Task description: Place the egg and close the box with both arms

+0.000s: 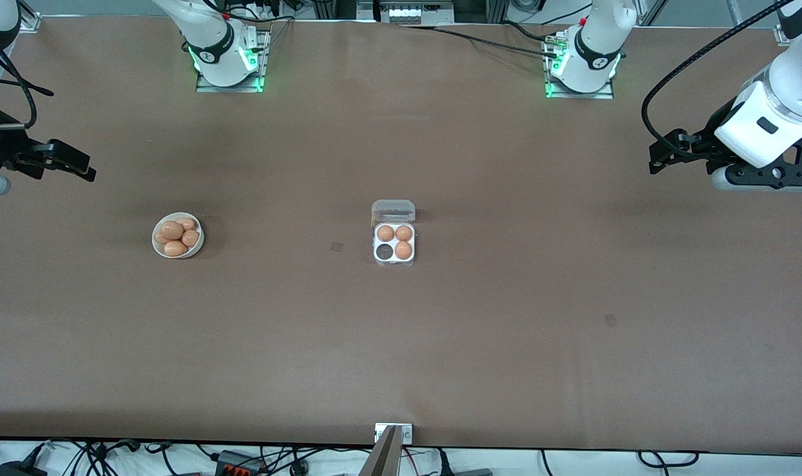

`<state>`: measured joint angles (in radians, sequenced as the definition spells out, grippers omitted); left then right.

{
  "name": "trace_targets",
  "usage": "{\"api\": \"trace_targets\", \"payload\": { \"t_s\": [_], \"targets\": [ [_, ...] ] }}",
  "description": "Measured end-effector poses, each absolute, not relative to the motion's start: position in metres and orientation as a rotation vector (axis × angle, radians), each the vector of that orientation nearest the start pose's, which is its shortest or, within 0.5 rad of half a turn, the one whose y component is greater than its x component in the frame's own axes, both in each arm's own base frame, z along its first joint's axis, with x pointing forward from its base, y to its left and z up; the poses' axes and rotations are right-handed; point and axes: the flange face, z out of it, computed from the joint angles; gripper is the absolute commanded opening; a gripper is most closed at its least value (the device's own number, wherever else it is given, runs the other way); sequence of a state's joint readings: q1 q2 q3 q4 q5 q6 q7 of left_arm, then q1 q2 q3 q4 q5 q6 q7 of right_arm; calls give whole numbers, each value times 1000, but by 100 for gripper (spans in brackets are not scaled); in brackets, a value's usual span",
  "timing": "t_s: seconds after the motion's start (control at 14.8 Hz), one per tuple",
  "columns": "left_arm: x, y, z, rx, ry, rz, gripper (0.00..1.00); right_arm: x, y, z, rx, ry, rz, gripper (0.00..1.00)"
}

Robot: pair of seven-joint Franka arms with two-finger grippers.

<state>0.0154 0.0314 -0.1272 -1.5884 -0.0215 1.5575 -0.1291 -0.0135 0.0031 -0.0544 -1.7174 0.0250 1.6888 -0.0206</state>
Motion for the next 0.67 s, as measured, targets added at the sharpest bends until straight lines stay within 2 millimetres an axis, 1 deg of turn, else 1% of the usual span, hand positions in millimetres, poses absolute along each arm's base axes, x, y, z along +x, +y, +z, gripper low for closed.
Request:
{"api": "trace_targets", "payload": {
  "t_s": [0.67],
  "targets": [
    [557,-65,598,-3158,-23,102,100,558,-34,560,-3114,74,74,100]
  ]
}}
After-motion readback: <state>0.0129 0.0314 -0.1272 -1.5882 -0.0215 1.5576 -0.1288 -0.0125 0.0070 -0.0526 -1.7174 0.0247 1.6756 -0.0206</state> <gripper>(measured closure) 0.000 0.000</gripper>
